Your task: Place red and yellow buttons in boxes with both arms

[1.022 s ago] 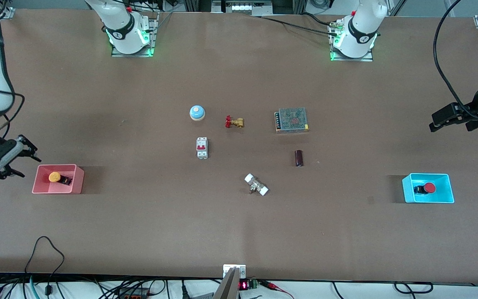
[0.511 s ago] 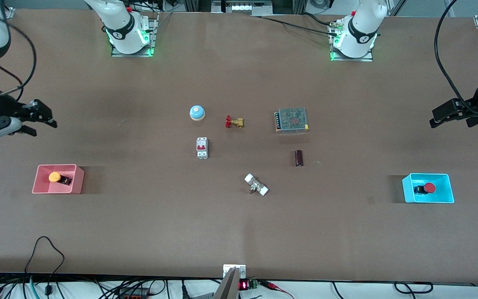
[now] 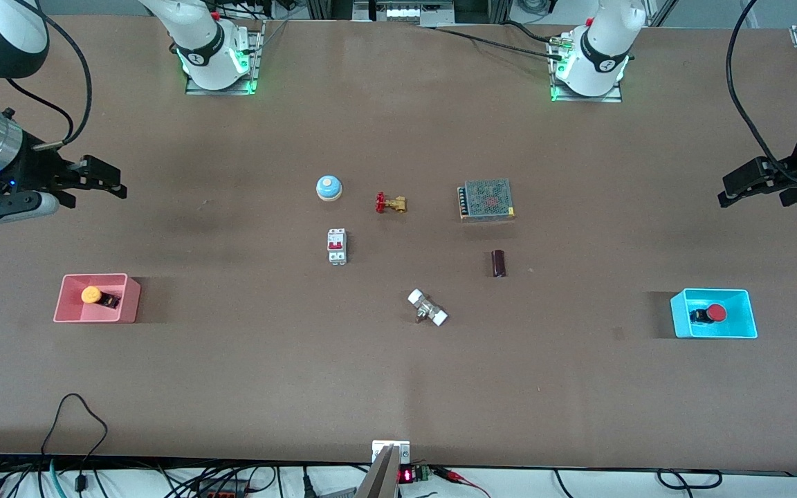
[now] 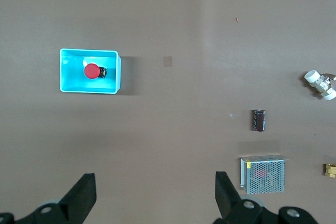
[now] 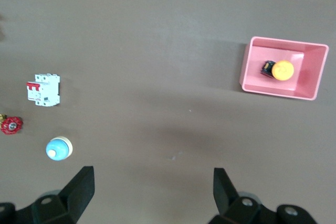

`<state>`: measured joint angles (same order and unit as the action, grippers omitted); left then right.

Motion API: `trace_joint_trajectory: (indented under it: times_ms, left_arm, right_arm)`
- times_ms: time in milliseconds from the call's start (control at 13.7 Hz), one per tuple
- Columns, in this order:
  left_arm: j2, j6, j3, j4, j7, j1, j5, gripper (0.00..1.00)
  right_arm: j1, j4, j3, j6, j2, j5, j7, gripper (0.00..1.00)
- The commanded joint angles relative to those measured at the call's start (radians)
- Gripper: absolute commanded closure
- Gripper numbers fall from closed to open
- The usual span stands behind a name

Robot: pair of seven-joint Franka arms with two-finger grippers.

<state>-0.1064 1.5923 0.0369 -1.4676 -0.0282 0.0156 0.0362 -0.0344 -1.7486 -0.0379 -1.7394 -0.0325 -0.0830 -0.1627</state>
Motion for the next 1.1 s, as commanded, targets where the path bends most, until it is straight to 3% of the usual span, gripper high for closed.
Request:
trace_joint_trajectory:
  times_ms: [0, 1022]
  left_arm:
    - [0.019, -0.012, 0.001, -0.011, 0.014, 0.001, 0.001, 0.0]
    - [0.025, -0.031, 0.001, -0.013, 0.001, 0.003, 0.001, 0.0]
  right_arm:
    - [-0.001, 0.05, 0.0, 0.07, 0.016, 0.063, 0.022, 0.0]
    - [-0.004, 0.052, 0.001, 0.095, 0.013, 0.063, 0.029, 0.0]
